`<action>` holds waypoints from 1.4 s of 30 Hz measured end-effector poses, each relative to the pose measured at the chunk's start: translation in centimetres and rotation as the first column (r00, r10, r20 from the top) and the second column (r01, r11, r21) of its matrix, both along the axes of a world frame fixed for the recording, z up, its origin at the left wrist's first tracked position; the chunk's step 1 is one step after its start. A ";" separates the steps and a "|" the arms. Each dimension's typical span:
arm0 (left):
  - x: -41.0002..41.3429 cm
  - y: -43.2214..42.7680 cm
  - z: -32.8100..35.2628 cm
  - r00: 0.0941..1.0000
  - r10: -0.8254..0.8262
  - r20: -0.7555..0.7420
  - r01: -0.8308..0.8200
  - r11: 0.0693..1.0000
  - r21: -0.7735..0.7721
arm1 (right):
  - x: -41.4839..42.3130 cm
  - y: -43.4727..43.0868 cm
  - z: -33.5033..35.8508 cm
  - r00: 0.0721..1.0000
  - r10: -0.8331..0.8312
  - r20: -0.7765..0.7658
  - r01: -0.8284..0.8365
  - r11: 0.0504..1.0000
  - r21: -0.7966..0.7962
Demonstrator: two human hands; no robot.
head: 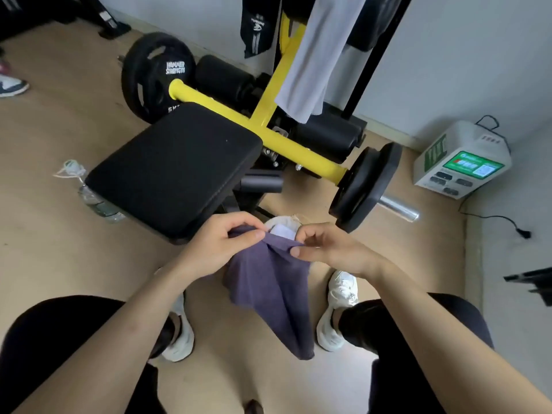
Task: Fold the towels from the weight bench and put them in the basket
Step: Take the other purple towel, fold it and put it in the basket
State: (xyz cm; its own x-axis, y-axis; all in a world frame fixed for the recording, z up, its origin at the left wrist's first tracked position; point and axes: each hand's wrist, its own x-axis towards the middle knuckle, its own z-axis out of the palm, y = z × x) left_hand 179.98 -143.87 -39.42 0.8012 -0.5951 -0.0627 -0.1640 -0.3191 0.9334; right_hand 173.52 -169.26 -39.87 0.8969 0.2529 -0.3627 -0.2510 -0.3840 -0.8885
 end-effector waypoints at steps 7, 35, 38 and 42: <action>2.7 0.5 -4.1 0.969 0.201 0.142 -0.226 0.954 0.196 | -1.5 -4.4 -5.3 0.967 0.090 -0.238 -0.151 0.956 -0.252; 0.7 -4.6 -5.0 0.991 -0.122 0.053 0.119 0.992 0.053 | 0.8 -1.1 -4.1 0.982 -0.116 0.151 0.106 0.991 0.078; 0.8 -4.5 -5.7 0.988 -0.134 0.074 0.125 0.985 0.116 | 1.0 -1.7 -4.1 0.980 -0.136 0.142 0.129 0.990 0.060; 1.0 -4.3 -6.2 0.991 -0.129 0.046 0.120 0.980 0.160 | 1.0 -1.9 -3.7 0.975 -0.133 0.177 0.132 0.991 0.020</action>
